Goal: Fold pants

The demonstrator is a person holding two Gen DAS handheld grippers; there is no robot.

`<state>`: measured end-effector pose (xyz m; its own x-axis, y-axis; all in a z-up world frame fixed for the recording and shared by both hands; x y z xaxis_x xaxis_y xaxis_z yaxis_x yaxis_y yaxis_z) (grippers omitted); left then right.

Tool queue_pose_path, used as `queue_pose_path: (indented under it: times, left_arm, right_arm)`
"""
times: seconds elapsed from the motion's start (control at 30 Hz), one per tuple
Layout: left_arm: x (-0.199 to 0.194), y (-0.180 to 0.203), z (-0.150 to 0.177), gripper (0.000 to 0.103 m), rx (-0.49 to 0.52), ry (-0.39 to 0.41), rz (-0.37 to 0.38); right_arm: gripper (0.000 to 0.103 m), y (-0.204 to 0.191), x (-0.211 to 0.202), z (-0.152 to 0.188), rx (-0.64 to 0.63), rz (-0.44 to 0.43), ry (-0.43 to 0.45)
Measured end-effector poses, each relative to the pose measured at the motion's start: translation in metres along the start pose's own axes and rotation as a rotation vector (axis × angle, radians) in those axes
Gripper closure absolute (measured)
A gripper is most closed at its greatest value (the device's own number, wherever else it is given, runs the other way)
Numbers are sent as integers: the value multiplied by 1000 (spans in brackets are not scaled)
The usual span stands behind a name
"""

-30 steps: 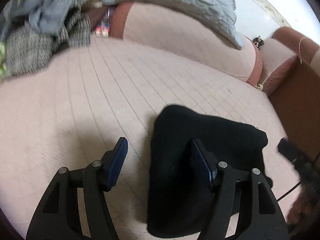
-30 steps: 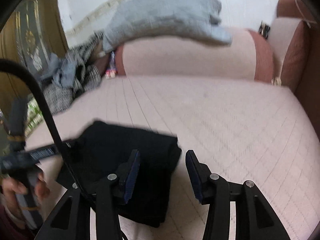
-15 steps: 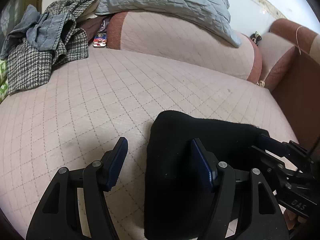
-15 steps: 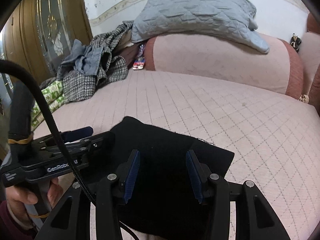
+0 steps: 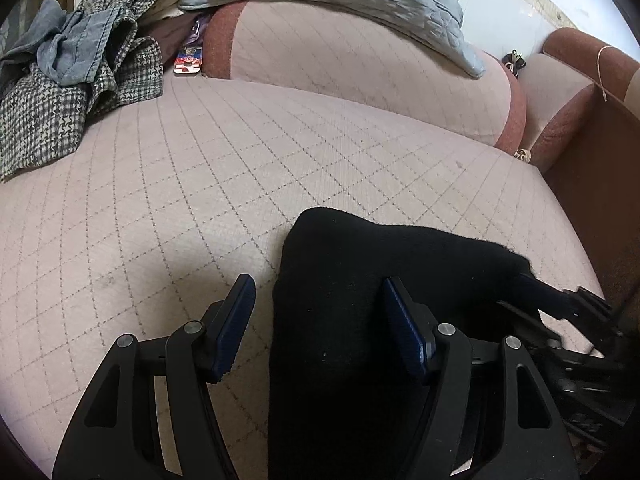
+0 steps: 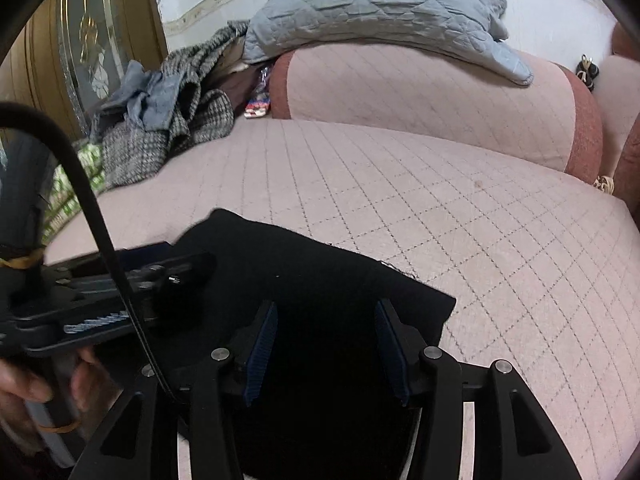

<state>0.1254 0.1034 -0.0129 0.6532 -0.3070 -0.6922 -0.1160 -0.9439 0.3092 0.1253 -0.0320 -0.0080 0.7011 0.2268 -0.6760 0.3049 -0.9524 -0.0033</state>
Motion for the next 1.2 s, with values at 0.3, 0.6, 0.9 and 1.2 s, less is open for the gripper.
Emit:
queue_pose_path:
  times: [0.3,0.6,0.9,1.2]
  left_arm:
    - [-34,10,16,36,-5,24,50]
    - [-24,21,51,36,-2,-81,1]
    - [-47,16,44,36,-32,21,-27]
    - [-74,16,34,36,53,129,-92]
  right_arm:
    - [55,-5,-49,28,17,-35,-2]
    - [48,0,-35,55,-18,36,-33]
    - [47,12,-68,41,23,16,17]
    - [47,19,-90,27,153,-24,79]
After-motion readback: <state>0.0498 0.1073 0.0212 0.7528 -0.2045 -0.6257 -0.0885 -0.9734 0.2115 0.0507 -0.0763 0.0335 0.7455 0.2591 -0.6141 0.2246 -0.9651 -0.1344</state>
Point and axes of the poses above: each gripper's, at about its wrist camera, not at the fingertips, and x roughly the way its jaws point, y to its right, z to its underside, the point moved 7 cm from there along x, roughly the way its jaws point, and after that the axes turned 12 degrees about z, right-handed, at the moved point
